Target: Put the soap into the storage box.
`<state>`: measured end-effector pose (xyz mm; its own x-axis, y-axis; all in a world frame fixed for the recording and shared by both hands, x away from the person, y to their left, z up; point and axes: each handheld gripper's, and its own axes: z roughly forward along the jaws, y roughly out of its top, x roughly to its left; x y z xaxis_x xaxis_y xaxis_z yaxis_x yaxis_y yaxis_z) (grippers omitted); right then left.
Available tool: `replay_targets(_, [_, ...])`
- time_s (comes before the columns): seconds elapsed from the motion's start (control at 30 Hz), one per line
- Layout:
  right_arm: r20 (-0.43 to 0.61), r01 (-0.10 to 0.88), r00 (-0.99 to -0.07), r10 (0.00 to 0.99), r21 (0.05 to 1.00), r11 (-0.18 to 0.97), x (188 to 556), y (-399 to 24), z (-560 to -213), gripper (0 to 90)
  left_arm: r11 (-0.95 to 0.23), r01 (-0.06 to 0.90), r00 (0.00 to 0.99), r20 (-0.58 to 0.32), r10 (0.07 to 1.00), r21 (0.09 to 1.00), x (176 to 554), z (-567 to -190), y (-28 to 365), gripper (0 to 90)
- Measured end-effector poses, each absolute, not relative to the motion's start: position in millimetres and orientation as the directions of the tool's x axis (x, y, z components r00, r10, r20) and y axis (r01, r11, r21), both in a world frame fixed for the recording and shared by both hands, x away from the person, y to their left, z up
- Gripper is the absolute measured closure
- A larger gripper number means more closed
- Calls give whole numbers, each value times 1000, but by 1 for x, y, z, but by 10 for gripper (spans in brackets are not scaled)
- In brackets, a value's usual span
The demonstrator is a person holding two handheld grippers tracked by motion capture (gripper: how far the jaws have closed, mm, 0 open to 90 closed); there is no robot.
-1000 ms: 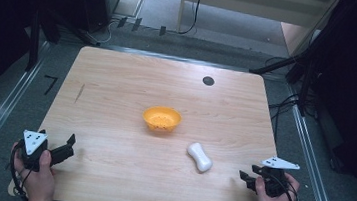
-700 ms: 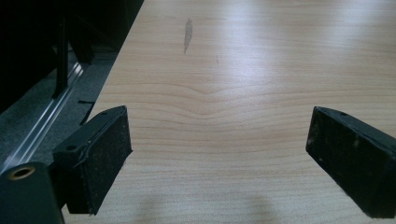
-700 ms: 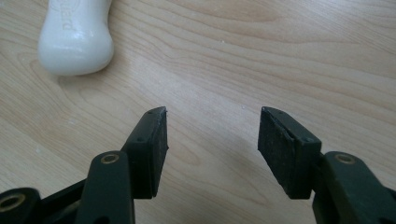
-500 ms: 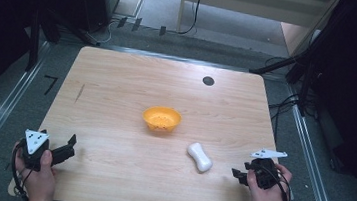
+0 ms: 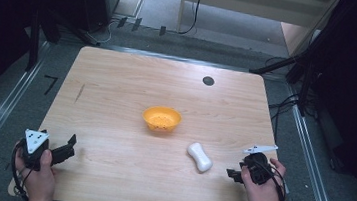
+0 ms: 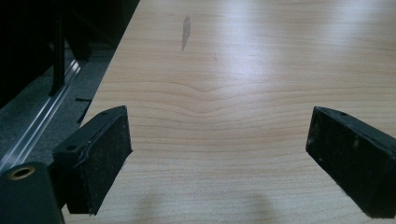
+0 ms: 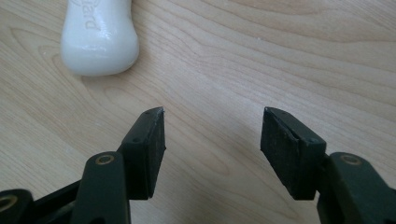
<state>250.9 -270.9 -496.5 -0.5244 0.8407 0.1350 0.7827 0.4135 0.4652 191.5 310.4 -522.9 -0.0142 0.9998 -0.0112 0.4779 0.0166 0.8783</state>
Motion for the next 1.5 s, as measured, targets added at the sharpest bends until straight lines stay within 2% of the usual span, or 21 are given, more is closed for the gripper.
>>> replay_targets(0.3, [134, 788, -529, 838, 443, 427, 256, -258, -493, 352, 24, 480, -16, -19, 1000, 877, 192, -523, 311, 70])
replay_targets(0.33, [137, 792, -531, 836, 432, 432, 257, -254, -492, 299, 23, 479, -12, -20, 1000, 877, 191, -523, 311, 70])
replay_targets(0.43, [131, 795, -530, 838, 420, 437, 259, -247, -491, 261, 20, 480, -10, -17, 1000, 877, 192, -523, 310, 70])
replay_targets(0.67, [130, 788, -545, 828, 416, 453, 264, -233, -488, 219, 26, 482, -7, -25, 1000, 876, 192, -523, 311, 70])
replay_targets(1.5, [118, 769, -596, 794, 367, 523, 284, -176, -491, 290, 32, 490, 2, -38, 999, 871, 193, -523, 312, 71])
